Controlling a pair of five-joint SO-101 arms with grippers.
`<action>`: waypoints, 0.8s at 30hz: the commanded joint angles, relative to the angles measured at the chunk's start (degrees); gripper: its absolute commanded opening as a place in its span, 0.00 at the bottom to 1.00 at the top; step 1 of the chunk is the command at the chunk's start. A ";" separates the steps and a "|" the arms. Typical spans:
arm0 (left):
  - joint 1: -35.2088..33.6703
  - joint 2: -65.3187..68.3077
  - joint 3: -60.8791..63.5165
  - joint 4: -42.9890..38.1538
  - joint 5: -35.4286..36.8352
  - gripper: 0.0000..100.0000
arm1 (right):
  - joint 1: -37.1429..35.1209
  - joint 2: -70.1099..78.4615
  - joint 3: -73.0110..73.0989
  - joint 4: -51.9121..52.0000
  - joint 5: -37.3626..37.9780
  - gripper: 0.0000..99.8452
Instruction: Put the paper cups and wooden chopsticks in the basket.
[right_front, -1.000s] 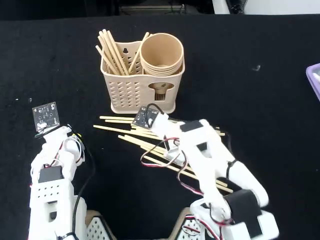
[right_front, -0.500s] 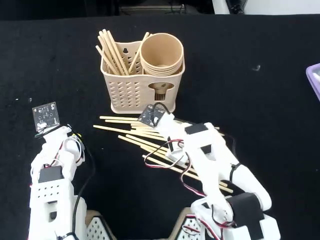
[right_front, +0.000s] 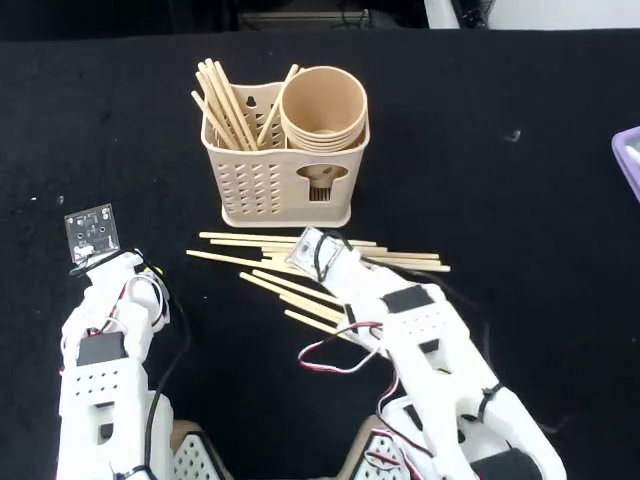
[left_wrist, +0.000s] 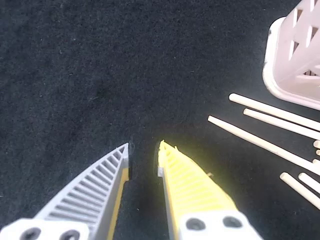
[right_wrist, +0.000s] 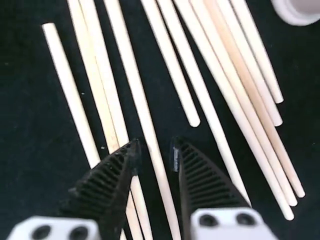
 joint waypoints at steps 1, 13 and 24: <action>0.31 -0.70 -0.48 -0.97 -0.44 0.11 | -0.70 1.36 -1.80 0.88 -0.35 0.12; 0.31 -0.70 -0.57 -1.05 -0.44 0.11 | -2.73 3.38 -22.46 22.33 -5.27 0.12; 0.31 -0.70 -0.57 -1.05 -0.44 0.11 | -13.63 -0.84 -9.89 22.86 -0.70 0.12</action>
